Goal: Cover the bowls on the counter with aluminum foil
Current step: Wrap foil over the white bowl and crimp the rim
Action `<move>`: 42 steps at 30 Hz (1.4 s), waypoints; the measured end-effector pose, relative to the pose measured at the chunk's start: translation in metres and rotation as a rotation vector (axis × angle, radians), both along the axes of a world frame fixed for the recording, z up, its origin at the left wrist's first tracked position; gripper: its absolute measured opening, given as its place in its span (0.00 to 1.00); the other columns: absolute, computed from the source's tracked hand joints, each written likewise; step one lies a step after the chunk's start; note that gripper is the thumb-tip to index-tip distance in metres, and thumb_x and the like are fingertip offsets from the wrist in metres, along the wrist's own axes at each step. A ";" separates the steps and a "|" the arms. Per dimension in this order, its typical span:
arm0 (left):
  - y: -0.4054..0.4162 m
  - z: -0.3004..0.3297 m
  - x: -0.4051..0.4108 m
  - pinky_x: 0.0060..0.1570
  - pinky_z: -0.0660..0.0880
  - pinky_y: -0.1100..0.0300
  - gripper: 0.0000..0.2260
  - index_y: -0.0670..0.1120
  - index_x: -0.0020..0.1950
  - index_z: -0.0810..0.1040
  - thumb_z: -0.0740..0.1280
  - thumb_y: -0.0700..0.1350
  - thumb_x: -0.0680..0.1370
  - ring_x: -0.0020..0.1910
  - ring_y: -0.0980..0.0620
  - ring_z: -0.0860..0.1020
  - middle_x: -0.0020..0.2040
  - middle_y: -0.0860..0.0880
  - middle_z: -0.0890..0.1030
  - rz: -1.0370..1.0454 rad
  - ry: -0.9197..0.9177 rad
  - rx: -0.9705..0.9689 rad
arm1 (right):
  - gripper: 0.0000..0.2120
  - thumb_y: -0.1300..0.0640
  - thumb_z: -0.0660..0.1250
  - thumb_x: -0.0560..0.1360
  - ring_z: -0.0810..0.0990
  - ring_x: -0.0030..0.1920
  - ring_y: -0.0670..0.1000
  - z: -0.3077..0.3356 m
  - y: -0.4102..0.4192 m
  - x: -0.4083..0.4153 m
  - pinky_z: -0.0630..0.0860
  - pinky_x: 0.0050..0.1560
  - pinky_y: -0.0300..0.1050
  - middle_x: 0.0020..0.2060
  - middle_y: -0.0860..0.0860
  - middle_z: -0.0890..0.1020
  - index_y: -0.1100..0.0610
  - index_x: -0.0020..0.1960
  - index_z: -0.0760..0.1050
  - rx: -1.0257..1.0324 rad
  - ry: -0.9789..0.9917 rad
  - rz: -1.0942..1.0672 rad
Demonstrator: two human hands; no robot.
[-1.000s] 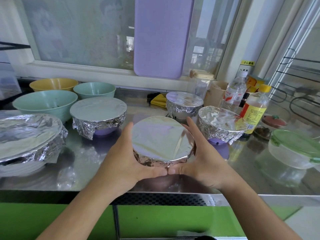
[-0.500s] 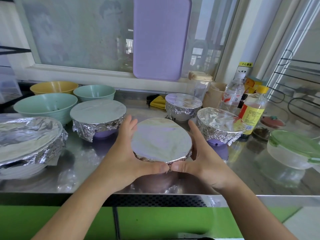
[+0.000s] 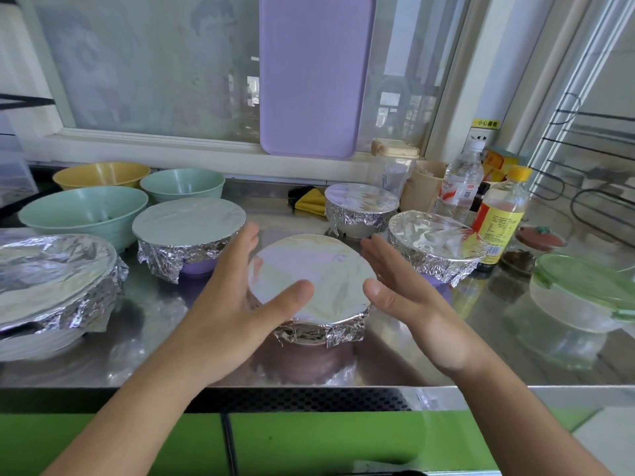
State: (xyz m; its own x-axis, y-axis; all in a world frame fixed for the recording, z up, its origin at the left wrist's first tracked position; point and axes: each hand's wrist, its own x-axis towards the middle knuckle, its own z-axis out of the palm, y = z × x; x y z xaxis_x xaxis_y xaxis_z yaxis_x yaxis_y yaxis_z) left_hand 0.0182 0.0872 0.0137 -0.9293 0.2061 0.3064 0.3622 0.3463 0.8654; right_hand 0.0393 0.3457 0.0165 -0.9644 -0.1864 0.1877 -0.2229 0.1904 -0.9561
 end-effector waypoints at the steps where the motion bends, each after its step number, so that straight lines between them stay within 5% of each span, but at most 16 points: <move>1: 0.004 0.001 -0.001 0.58 0.58 0.83 0.57 0.61 0.84 0.50 0.68 0.81 0.61 0.64 0.86 0.60 0.76 0.71 0.61 0.011 0.037 -0.050 | 0.42 0.40 0.70 0.75 0.64 0.76 0.30 0.002 -0.004 0.000 0.65 0.73 0.32 0.77 0.33 0.68 0.44 0.84 0.57 -0.020 -0.009 -0.005; 3: 0.012 0.001 -0.002 0.54 0.57 0.86 0.52 0.59 0.85 0.51 0.63 0.80 0.67 0.58 0.88 0.60 0.74 0.70 0.61 0.037 0.112 -0.176 | 0.40 0.39 0.68 0.76 0.65 0.76 0.31 0.000 -0.010 -0.002 0.63 0.77 0.37 0.76 0.33 0.70 0.44 0.84 0.59 -0.022 -0.012 -0.025; 8: 0.012 -0.002 0.000 0.71 0.52 0.69 0.62 0.54 0.86 0.41 0.59 0.85 0.63 0.71 0.83 0.46 0.81 0.68 0.45 0.081 0.076 -0.306 | 0.44 0.29 0.70 0.72 0.59 0.76 0.27 -0.007 -0.009 -0.002 0.56 0.78 0.39 0.78 0.29 0.64 0.37 0.83 0.59 0.036 -0.033 -0.074; 11: 0.008 -0.003 -0.001 0.77 0.55 0.61 0.69 0.53 0.86 0.43 0.61 0.88 0.55 0.80 0.67 0.53 0.83 0.66 0.47 0.081 0.009 -0.274 | 0.42 0.30 0.69 0.72 0.61 0.71 0.23 -0.008 -0.005 -0.003 0.59 0.71 0.30 0.77 0.30 0.67 0.38 0.82 0.62 0.027 -0.028 -0.096; 14: 0.005 -0.002 -0.004 0.78 0.60 0.57 0.68 0.54 0.85 0.48 0.63 0.88 0.54 0.79 0.64 0.58 0.83 0.64 0.53 0.062 0.010 -0.259 | 0.39 0.31 0.66 0.72 0.66 0.65 0.19 -0.004 -0.008 -0.006 0.64 0.62 0.24 0.71 0.29 0.72 0.42 0.80 0.67 0.054 -0.002 -0.124; 18: -0.001 -0.003 -0.009 0.73 0.62 0.61 0.64 0.57 0.85 0.50 0.66 0.86 0.57 0.74 0.74 0.61 0.80 0.67 0.57 0.048 0.016 -0.188 | 0.23 0.34 0.65 0.80 0.79 0.56 0.37 -0.001 -0.007 -0.004 0.71 0.55 0.36 0.55 0.40 0.84 0.48 0.66 0.79 0.182 0.105 -0.233; 21: -0.007 -0.008 -0.005 0.70 0.66 0.59 0.54 0.56 0.82 0.59 0.63 0.83 0.63 0.71 0.70 0.67 0.76 0.64 0.67 0.133 0.103 -0.183 | 0.17 0.42 0.62 0.84 0.76 0.44 0.51 0.003 -0.007 -0.004 0.70 0.47 0.45 0.40 0.52 0.79 0.55 0.48 0.79 0.238 0.230 -0.367; 25: -0.001 -0.010 0.013 0.69 0.67 0.65 0.44 0.66 0.76 0.60 0.64 0.82 0.65 0.71 0.64 0.70 0.71 0.65 0.71 0.152 0.076 -0.131 | 0.17 0.42 0.61 0.83 0.80 0.56 0.43 0.012 -0.015 -0.021 0.74 0.60 0.42 0.52 0.40 0.84 0.49 0.63 0.81 0.147 0.182 -0.318; 28: 0.012 -0.007 0.024 0.78 0.59 0.58 0.67 0.59 0.84 0.44 0.72 0.81 0.55 0.79 0.64 0.59 0.82 0.62 0.58 0.135 0.006 -0.114 | 0.22 0.38 0.63 0.83 0.79 0.69 0.46 0.015 -0.020 -0.039 0.72 0.74 0.50 0.66 0.44 0.83 0.45 0.73 0.78 0.022 0.022 -0.173; 30: 0.022 -0.004 0.028 0.75 0.54 0.63 0.71 0.57 0.84 0.37 0.76 0.78 0.54 0.79 0.67 0.52 0.82 0.64 0.50 0.156 0.000 -0.095 | 0.24 0.34 0.63 0.81 0.76 0.71 0.56 0.014 -0.022 -0.049 0.71 0.75 0.57 0.66 0.53 0.82 0.47 0.69 0.81 0.032 -0.010 -0.130; 35: 0.024 -0.011 0.020 0.73 0.62 0.63 0.66 0.58 0.84 0.46 0.80 0.73 0.55 0.76 0.66 0.60 0.77 0.63 0.60 0.172 0.047 -0.101 | 0.24 0.28 0.64 0.76 0.79 0.68 0.39 0.010 -0.024 -0.051 0.76 0.69 0.44 0.64 0.41 0.84 0.40 0.64 0.83 0.035 -0.040 -0.135; 37: 0.018 -0.010 0.016 0.65 0.60 0.76 0.65 0.60 0.82 0.48 0.79 0.74 0.53 0.70 0.74 0.61 0.72 0.70 0.61 0.126 0.031 -0.103 | 0.22 0.26 0.60 0.73 0.79 0.67 0.40 0.007 -0.020 -0.048 0.73 0.72 0.47 0.62 0.39 0.85 0.35 0.57 0.84 0.085 -0.006 -0.161; 40: 0.003 -0.005 0.006 0.57 0.59 0.84 0.68 0.61 0.83 0.51 0.82 0.72 0.50 0.64 0.85 0.59 0.71 0.77 0.62 0.040 -0.033 -0.059 | 0.27 0.30 0.58 0.79 0.82 0.63 0.51 0.008 -0.015 -0.039 0.73 0.72 0.56 0.59 0.49 0.86 0.49 0.58 0.83 0.162 0.097 -0.222; 42: -0.009 -0.005 -0.003 0.67 0.64 0.74 0.62 0.63 0.81 0.58 0.85 0.67 0.52 0.65 0.81 0.66 0.71 0.77 0.67 -0.038 -0.099 0.005 | 0.29 0.35 0.57 0.84 0.80 0.60 0.58 0.010 -0.012 -0.031 0.71 0.70 0.59 0.57 0.57 0.84 0.61 0.60 0.79 0.198 0.153 -0.252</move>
State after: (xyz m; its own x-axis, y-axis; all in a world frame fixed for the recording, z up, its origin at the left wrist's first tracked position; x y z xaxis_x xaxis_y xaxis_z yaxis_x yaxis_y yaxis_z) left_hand 0.0147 0.0778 0.0087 -0.9467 0.2403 0.2145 0.2875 0.3300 0.8992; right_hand 0.0083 0.3341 0.0268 -0.9482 0.0069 0.3177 -0.2831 0.4357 -0.8544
